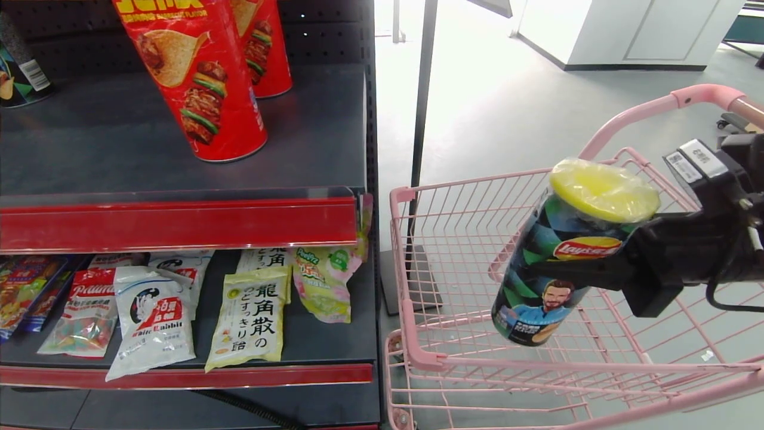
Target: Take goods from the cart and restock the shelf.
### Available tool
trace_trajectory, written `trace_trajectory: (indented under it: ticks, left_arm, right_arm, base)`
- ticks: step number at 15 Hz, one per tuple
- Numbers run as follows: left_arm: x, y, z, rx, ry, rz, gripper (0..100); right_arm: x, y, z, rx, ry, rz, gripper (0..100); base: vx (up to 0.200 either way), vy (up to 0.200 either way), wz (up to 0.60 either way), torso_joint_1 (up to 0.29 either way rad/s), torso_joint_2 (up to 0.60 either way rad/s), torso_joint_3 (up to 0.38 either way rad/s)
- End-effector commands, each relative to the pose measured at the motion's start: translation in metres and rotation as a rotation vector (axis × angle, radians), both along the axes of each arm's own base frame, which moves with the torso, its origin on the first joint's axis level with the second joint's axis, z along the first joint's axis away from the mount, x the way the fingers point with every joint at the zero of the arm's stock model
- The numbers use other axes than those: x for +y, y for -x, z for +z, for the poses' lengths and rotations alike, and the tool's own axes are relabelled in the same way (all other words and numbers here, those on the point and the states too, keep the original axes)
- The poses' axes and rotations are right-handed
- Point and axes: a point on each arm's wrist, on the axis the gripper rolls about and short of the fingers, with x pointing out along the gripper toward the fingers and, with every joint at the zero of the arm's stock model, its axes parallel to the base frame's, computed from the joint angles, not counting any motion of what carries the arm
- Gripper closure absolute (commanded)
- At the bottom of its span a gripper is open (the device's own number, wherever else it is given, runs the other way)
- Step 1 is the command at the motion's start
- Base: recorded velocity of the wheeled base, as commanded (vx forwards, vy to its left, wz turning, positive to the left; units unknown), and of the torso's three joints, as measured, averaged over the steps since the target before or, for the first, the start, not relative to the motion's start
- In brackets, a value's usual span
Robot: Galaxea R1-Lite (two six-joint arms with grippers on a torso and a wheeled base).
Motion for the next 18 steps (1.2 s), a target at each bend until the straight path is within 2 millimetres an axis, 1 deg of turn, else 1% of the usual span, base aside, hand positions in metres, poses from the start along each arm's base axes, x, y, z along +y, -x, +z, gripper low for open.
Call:
trace_trajectory:
  ticks: [1, 2, 3, 4, 5, 6, 7, 8, 10, 12, 13, 15, 18]
  left_arm:
    - [0.0, 0.0, 0.0, 0.001, 0.0, 0.0, 0]
    - [0.0, 0.0, 0.0, 0.001, 0.0, -0.001, 0]
    - [0.0, 0.0, 0.0, 0.001, 0.0, 0.0, 0]
    - [0.0, 0.0, 0.0, 0.001, 0.0, 0.0, 0]
    - [0.0, 0.0, 0.0, 0.001, 0.0, 0.0, 0]
    - [0.0, 0.0, 0.0, 0.001, 0.0, 0.0, 0]
    - [0.0, 0.0, 0.0, 0.001, 0.0, 0.0, 0]
    - [0.0, 0.0, 0.0, 0.001, 0.0, 0.0, 0]
    - [0.0, 0.0, 0.0, 0.001, 0.0, -0.003, 0]
    - [0.0, 0.0, 0.0, 0.001, 0.0, -0.001, 0]
    - [0.0, 0.0, 0.0, 0.001, 0.0, 0.0, 0]
    - [0.0, 0.0, 0.0, 0.001, 0.0, 0.0, 0]
    - [0.0, 0.0, 0.0, 0.001, 0.0, 0.0, 0]
  right_arm:
    - [0.013, 0.038, 0.021, -0.046, -0.018, 0.025, 100]
    - [0.016, 0.041, 0.023, -0.05, -0.02, 0.033, 100]
    - [0.026, 0.049, 0.031, -0.056, -0.036, 0.073, 100]
    - [0.028, 0.055, 0.033, -0.055, -0.039, 0.074, 100]
    - [0.028, 0.055, 0.033, -0.055, -0.039, 0.074, 100]
    - [0.047, 0.069, 0.02, -0.009, 0.001, 0.067, 100]
    - [0.049, 0.07, 0.011, 0.033, 0.02, 0.056, 100]
    - [0.049, 0.068, 0.002, 0.076, 0.037, 0.043, 100]
    - [0.054, 0.062, -0.004, 0.093, 0.056, 0.034, 100]
    - [0.058, 0.058, -0.005, 0.081, 0.072, 0.005, 100]
    - [0.063, 0.059, -0.006, 0.077, 0.08, 0.012, 100]
    - [0.067, 0.054, -0.009, 0.09, 0.09, 0.009, 100]
    - [0.068, 0.053, -0.006, 0.084, 0.083, 0.009, 100]
  base:
    - [0.0, 0.0, 0.0, 0.0, 0.0, 0.0]
    - [0.0, 0.0, 0.0, 0.0, 0.0, 0.0]
    - [0.0, 0.0, 0.0, 0.0, 0.0, 0.0]
    - [0.0, 0.0, 0.0, 0.0, 0.0, 0.0]
    - [0.0, 0.0, 0.0, 0.0, 0.0, 0.0]
    - [0.0, 0.0, 0.0, 0.0, 0.0, 0.0]
    - [0.0, 0.0, 0.0, 0.0, 0.0, 0.0]
    - [0.0, 0.0, 0.0, 0.0, 0.0, 0.0]
    - [0.0, 0.0, 0.0, 0.0, 0.0, 0.0]
    - [0.0, 0.0, 0.0, 0.0, 0.0, 0.0]
    - [0.0, 0.0, 0.0, 0.0, 0.0, 0.0]
    - [0.0, 0.0, 0.0, 0.0, 0.0, 0.0]
    - [0.0, 0.0, 0.0, 0.0, 0.0, 0.0]
